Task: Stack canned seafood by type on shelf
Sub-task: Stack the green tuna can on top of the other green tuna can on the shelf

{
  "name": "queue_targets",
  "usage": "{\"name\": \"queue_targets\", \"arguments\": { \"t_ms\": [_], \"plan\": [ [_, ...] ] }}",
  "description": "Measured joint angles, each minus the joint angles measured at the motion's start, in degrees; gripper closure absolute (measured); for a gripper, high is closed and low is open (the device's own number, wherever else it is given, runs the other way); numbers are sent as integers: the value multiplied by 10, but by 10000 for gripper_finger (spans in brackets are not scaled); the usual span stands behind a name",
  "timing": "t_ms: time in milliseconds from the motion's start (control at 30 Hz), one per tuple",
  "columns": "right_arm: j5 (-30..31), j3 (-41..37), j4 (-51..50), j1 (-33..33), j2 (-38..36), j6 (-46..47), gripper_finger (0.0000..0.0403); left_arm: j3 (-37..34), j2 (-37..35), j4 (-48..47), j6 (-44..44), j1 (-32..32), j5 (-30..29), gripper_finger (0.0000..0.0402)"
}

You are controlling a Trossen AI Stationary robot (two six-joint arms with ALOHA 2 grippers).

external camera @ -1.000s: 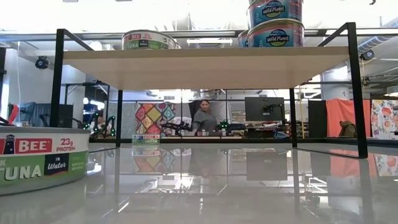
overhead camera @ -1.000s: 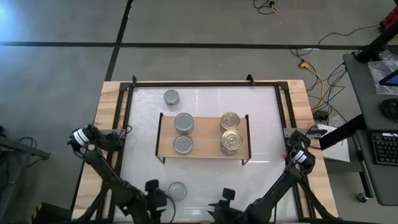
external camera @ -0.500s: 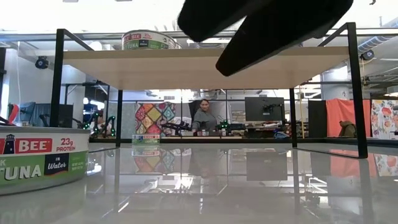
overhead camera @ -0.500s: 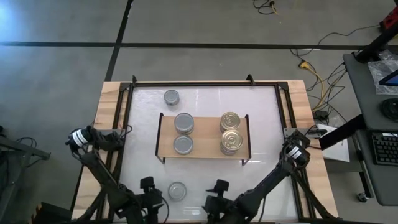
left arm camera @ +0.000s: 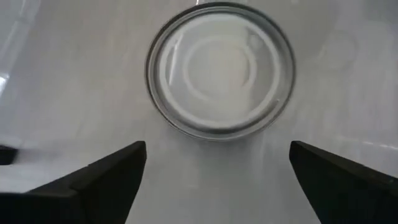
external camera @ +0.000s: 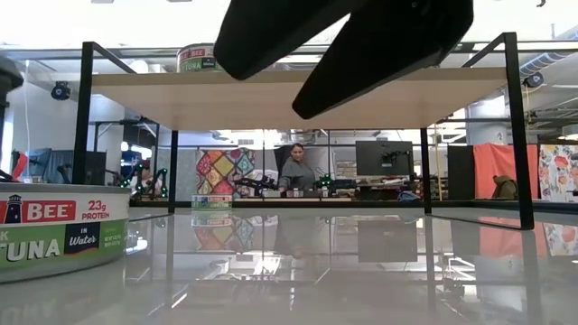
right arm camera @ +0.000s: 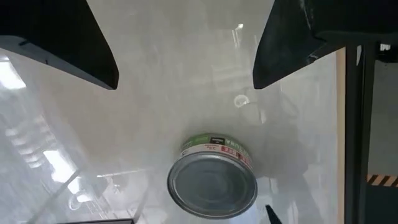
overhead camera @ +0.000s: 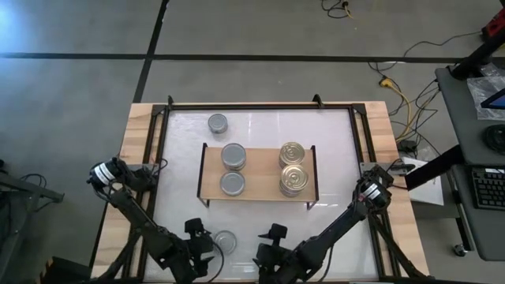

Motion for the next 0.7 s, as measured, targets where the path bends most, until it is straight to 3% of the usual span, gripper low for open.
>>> {"name": "queue_targets", "arguments": {
  "t_ms": [167, 300, 700],
  "plan": [
    [-30, -2, 32, -20, 1, -16, 40, -35, 0, 88, 17, 8, 0, 15],
    [-16, -2, 67, -44, 1, 1, 40, -64, 0, 174, 45, 18, -1, 15],
    [26, 5, 50, -17, 27, 131, 57, -70, 61, 219, 60, 17, -48, 15]
  ]
}}
